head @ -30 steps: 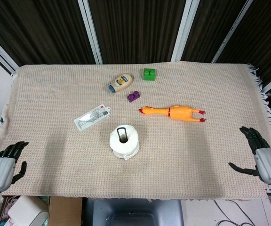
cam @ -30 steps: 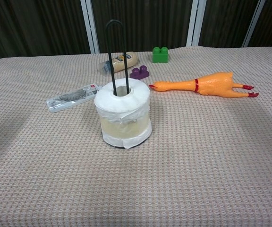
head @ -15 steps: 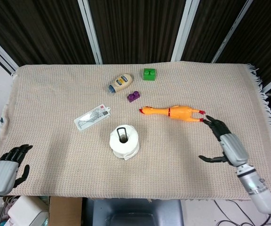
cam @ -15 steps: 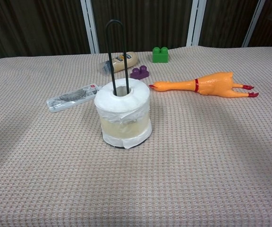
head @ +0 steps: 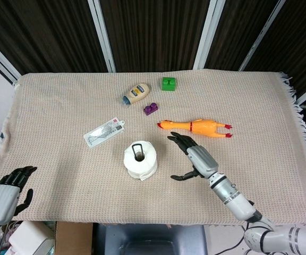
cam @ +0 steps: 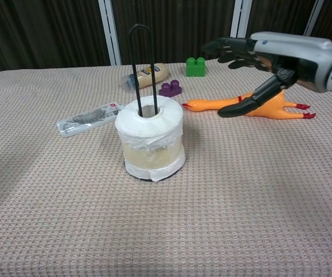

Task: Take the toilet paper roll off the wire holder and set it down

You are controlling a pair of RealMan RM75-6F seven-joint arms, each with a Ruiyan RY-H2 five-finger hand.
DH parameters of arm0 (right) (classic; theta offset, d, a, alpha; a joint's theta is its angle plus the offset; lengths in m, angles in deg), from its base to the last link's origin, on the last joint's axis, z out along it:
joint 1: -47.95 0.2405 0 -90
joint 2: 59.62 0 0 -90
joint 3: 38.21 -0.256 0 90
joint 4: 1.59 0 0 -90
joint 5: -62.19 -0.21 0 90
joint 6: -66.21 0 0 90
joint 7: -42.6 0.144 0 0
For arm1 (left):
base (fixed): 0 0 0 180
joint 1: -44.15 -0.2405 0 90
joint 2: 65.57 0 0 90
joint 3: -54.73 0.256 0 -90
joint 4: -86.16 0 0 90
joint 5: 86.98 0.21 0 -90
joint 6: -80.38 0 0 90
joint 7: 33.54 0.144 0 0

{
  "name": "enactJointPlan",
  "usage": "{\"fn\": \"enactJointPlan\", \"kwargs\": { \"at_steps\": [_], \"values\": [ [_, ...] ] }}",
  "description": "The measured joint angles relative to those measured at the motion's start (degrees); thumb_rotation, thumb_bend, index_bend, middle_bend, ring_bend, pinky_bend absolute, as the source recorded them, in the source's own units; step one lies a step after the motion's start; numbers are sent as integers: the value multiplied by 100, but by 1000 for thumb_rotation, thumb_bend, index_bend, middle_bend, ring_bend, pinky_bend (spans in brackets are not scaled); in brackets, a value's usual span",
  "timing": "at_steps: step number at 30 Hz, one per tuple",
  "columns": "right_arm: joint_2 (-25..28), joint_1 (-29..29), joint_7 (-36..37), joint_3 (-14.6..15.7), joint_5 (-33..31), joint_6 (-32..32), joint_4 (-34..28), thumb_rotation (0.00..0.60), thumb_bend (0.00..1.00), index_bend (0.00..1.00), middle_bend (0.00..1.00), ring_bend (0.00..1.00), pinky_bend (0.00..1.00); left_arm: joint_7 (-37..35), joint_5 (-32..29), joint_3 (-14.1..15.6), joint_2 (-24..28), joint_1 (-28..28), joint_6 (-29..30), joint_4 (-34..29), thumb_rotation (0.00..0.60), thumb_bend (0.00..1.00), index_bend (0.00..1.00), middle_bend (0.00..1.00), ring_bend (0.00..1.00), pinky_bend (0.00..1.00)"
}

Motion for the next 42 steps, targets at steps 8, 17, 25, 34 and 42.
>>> {"fn": "enactJointPlan", "kwargs": {
  "at_steps": [8, 17, 25, 34, 42],
  "values": [
    [-707, 401, -533, -85, -646, -255, 359, 600, 67, 0, 0, 0, 80, -11, 115, 42, 0, -11, 15, 26, 600, 555, 178, 205, 192, 371],
    [-1360, 701, -1053, -87, -1179, -332, 1011, 600, 67, 0, 0, 0, 80, -79, 197, 70, 21, -20, 33, 43, 600, 554, 179, 212, 192, 372],
    [-2016, 973, -1126, -163, -1248, -367, 1984, 600, 67, 0, 0, 0, 78, -121, 317, 117, 37, -5, 14, 60, 600, 553, 179, 216, 193, 372],
    [-2404, 1231, -677, -166, -1088, -776, 2583, 600, 67, 0, 0, 0, 78, -35, 597, 244, 10, -11, 26, 105, 600, 555, 179, 218, 195, 372],
    [-2691, 1315, -482, -115, -902, -820, 2894, 600, 65, 76, 8, 0, 124, 28, 732, 296, 1, 31, -33, 127, 600, 554, 179, 225, 200, 372]
  ]
}}
